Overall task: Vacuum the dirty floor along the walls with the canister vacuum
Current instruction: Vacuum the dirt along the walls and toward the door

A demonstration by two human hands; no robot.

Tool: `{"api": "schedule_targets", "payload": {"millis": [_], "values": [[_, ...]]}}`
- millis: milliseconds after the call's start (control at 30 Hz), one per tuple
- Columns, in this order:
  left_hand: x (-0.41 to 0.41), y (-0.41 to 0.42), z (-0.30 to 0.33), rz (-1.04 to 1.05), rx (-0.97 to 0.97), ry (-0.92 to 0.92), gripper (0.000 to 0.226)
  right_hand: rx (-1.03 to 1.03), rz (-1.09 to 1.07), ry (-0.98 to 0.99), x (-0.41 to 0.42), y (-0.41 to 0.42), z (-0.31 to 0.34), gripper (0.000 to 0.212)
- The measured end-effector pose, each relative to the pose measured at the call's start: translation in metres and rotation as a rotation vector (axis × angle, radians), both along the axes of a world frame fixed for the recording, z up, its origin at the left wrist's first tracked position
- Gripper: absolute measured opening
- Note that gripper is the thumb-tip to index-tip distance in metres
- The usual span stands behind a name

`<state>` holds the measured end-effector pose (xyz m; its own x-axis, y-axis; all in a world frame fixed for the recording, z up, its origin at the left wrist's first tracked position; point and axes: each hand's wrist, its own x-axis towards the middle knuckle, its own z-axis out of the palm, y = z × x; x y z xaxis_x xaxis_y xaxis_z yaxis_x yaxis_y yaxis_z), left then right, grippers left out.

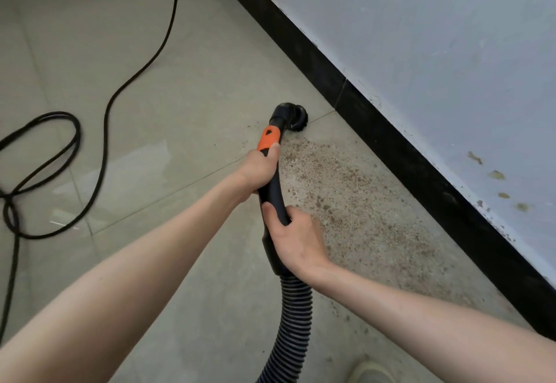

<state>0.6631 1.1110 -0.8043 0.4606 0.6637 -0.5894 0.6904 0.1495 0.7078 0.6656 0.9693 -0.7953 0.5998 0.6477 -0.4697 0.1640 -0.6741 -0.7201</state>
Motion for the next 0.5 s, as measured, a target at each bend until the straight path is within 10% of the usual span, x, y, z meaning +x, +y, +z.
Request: {"api": "schedule_targets", "payload": {"millis": [500], "values": [[-0.094, 0.003, 0.003, 0.465, -0.067, -0.119, 0.058, 0.036, 0.292, 0.012, -0.038, 0.006, 0.018, 0.047]]}}
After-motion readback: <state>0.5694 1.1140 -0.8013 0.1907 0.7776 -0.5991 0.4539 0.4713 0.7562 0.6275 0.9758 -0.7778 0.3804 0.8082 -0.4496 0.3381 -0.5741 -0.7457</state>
